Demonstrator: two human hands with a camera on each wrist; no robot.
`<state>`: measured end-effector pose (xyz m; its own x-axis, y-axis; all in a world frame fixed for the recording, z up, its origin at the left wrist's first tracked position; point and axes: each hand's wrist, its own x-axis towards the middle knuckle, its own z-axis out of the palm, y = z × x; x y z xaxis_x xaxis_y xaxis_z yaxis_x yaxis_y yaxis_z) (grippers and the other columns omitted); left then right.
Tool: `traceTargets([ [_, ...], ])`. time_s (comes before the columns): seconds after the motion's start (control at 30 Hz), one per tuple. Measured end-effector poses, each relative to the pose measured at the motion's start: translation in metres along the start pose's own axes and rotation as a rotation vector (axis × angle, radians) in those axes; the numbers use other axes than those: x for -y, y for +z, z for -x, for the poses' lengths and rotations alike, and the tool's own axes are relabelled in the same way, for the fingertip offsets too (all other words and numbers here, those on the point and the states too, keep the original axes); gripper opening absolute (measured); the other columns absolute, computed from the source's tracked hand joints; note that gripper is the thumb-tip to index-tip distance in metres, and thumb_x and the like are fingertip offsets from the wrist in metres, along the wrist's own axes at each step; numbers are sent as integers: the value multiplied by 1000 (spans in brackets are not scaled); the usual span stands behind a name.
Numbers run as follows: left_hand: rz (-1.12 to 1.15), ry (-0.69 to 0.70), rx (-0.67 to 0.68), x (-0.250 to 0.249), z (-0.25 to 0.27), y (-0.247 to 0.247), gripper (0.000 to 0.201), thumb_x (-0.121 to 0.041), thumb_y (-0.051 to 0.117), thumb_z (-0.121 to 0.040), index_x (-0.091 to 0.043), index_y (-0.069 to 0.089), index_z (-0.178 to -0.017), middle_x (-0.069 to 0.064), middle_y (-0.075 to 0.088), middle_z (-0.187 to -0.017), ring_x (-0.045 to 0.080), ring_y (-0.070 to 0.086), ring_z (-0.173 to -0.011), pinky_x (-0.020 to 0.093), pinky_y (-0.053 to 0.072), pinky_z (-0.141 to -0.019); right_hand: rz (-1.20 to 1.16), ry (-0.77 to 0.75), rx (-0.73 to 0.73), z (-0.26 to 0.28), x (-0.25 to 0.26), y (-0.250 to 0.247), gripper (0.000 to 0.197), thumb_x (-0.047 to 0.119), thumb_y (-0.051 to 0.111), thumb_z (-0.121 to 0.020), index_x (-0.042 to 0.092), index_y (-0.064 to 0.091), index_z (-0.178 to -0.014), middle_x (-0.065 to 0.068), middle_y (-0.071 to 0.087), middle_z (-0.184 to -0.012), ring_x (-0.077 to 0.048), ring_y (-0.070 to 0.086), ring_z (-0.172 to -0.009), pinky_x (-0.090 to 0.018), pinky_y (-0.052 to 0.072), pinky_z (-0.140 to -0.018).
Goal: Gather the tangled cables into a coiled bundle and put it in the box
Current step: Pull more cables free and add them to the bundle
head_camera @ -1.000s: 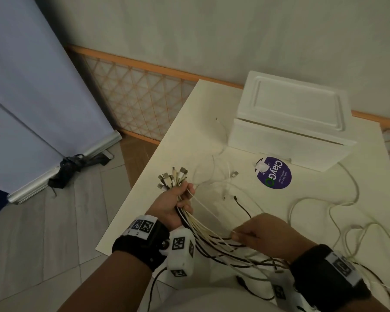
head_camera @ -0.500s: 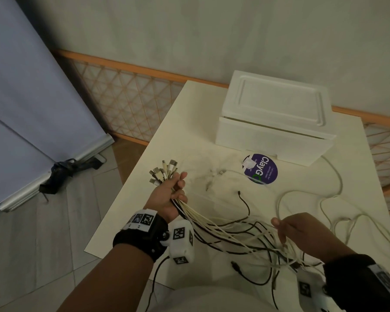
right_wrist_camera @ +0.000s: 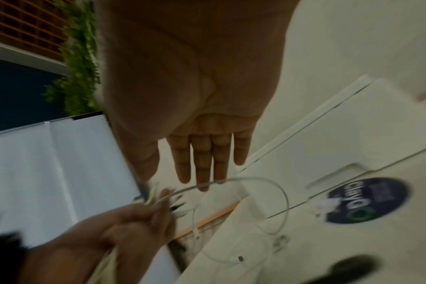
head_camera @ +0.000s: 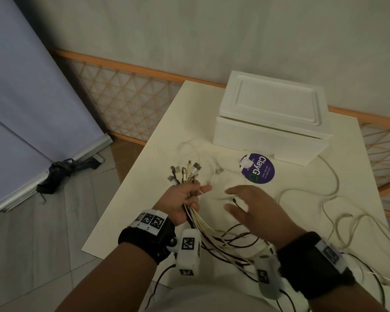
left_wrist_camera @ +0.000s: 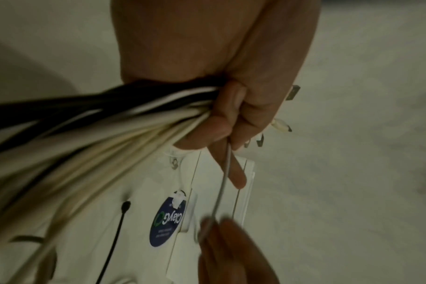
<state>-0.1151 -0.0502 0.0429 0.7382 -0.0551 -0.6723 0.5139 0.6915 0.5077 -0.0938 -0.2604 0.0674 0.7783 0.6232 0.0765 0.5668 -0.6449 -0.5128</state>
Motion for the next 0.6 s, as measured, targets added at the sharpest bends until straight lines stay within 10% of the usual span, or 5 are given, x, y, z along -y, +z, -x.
traceTargets([
  [0.1,-34,11,52,0,6,4,21,-4,46,-94,-12,53,-76,9,74,-88,4,27,-30,15,36,-38,57,-56,181,-12,22,15,45,45,56,-89,23,55,-128,3,67,-111,-15,60,-103,-23,43,-89],
  [0.27,138,106,105,-9,14,-4,13,-13,57,-86,-13,59,-73,-1,63,-76,3,28,-31,15,31,-39,5,-108,22,0,11,3,24,42,51,-88,27,70,-91,8,70,-80,-7,62,-76,-20,47,-64],
  [0.6,230,231,-98,-29,4,-27,21,-17,47,-98,-15,57,-80,-7,63,-60,3,26,-29,13,31,-36,191,440,421,73,-63,-33,24,34,64,-79,30,57,-56,8,56,-60,-1,52,-60,-16,38,-57],
])
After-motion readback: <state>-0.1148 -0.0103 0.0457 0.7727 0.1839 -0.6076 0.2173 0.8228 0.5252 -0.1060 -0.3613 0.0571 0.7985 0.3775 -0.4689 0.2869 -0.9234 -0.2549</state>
